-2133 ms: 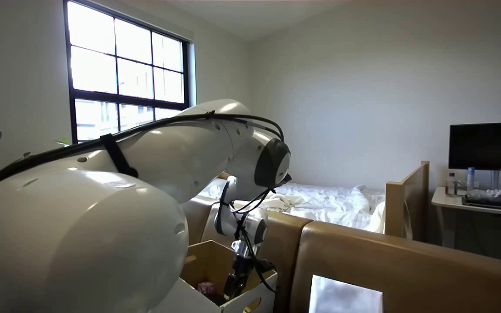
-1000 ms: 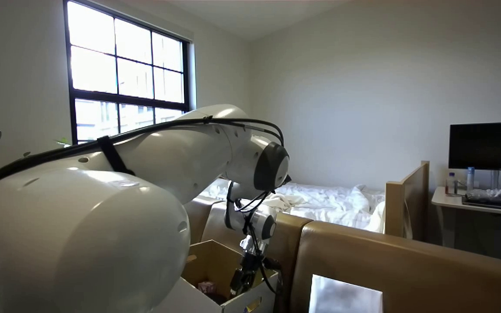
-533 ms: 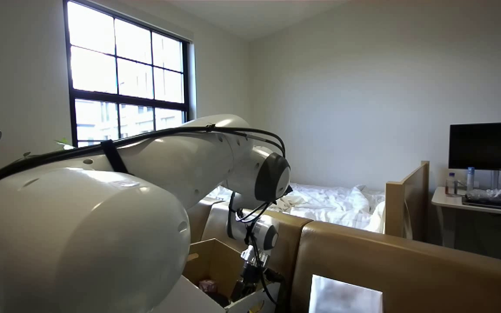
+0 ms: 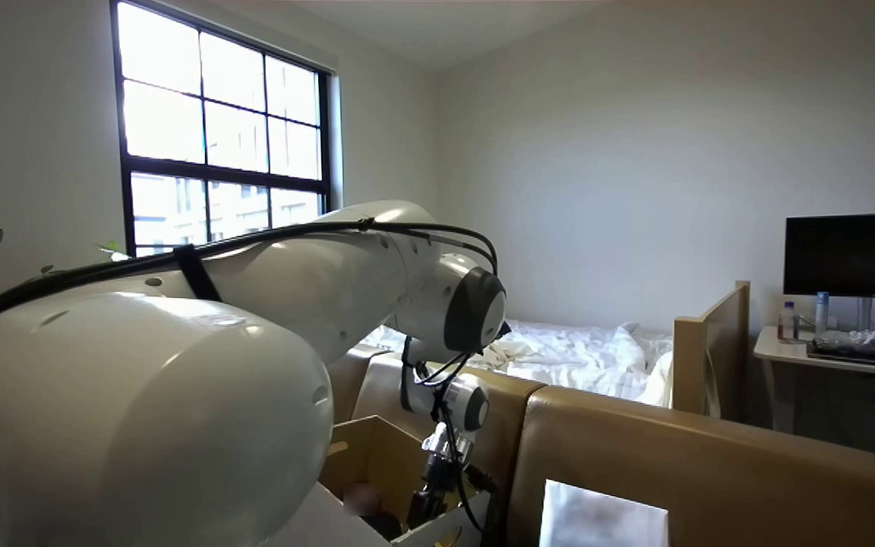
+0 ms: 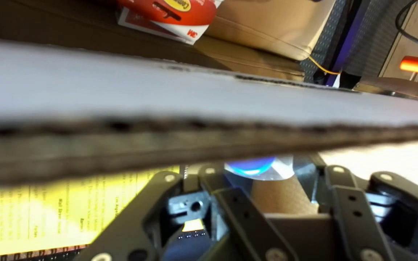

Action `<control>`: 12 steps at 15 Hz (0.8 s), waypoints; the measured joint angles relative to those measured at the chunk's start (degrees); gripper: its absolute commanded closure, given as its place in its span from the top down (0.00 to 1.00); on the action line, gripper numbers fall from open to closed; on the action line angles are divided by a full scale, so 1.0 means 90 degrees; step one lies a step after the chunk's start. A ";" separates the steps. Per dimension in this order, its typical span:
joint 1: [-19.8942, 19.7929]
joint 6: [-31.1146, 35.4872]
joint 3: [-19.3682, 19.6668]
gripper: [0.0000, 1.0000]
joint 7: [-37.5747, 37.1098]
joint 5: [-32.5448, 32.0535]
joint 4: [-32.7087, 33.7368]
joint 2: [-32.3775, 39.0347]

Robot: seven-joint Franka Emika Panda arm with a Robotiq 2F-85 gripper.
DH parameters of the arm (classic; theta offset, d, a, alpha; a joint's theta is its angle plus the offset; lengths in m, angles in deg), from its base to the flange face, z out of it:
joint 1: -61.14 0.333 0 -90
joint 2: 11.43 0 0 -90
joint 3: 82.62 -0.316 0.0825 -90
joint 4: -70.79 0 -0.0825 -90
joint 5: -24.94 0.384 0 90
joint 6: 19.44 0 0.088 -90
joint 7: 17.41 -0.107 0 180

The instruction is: Remove the bottle from the box and put it on the handle of the couch

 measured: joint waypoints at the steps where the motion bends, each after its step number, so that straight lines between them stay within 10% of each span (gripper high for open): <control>1: 0.0022 -0.0120 0.0019 0.16 0.0000 0.0000 0.0042 0.0000; 6: 0.0128 -0.0650 0.0079 0.12 0.0000 0.0000 0.0252 -0.0003; 7: 0.0145 -0.0684 0.0089 0.58 0.0000 0.0000 0.0276 -0.0003; 12: 0.0321 -0.1190 0.0197 0.83 0.0002 -0.0113 0.0495 -0.0005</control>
